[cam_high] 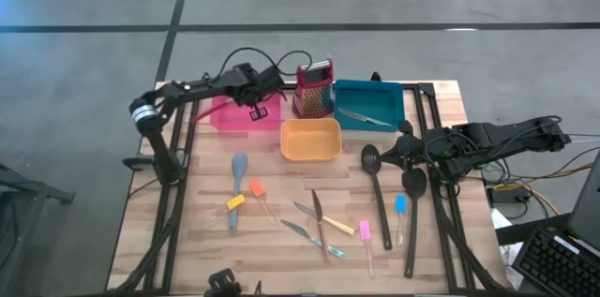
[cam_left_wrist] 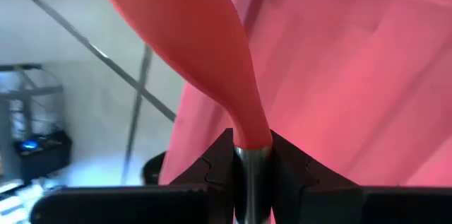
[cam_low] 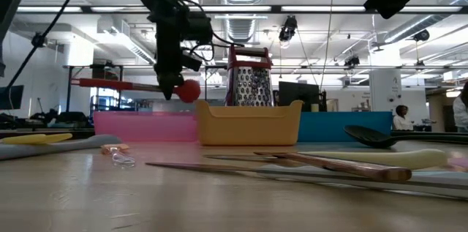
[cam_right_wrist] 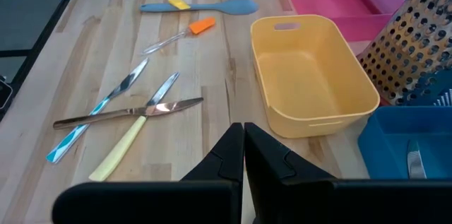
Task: Pick & Place Kitchen Items
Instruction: Put the red serving spoon into the red bin
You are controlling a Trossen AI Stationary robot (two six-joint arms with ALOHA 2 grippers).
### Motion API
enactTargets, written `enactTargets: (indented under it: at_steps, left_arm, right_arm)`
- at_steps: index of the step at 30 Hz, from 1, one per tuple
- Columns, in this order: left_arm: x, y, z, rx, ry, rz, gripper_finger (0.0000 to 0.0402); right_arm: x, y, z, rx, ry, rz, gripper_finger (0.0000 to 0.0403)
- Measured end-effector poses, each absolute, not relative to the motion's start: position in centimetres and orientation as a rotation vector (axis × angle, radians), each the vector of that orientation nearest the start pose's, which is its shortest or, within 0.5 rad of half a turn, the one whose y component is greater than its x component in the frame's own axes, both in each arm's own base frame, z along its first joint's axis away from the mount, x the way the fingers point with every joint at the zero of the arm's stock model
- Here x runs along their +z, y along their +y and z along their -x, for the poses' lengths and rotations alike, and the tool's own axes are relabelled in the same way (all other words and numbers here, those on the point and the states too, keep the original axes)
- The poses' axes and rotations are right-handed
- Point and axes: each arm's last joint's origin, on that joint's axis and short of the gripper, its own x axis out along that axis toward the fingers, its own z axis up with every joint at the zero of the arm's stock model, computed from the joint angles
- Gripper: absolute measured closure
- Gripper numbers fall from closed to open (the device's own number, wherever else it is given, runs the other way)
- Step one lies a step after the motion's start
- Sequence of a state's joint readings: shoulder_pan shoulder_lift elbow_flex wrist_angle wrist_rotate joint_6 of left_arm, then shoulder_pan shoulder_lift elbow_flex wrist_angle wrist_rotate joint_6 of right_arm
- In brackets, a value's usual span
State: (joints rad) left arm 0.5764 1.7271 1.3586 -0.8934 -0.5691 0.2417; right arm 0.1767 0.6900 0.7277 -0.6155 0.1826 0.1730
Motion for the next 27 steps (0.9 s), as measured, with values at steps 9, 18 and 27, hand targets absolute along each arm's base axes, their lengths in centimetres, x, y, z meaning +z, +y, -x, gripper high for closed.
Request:
enactTargets:
  at_steps: [9,18,27]
  left_arm:
    - [23.0,20.1,-27.7,0.774,1.499,-0.163,0.0348]
    - [24.4,19.7,-27.0,0.802,1.487,-0.184,0.0348]
    - [25.1,19.5,-26.2,0.826,1.498,-0.176,0.0348]
  right_arm:
    - [28.8,1.9,-13.8,-0.055,0.566,-0.065,0.0394]
    - [28.8,1.9,-13.8,-0.055,0.566,-0.065,0.0394]
    - [28.8,1.9,-13.8,-0.055,0.566,-0.065,0.0394]
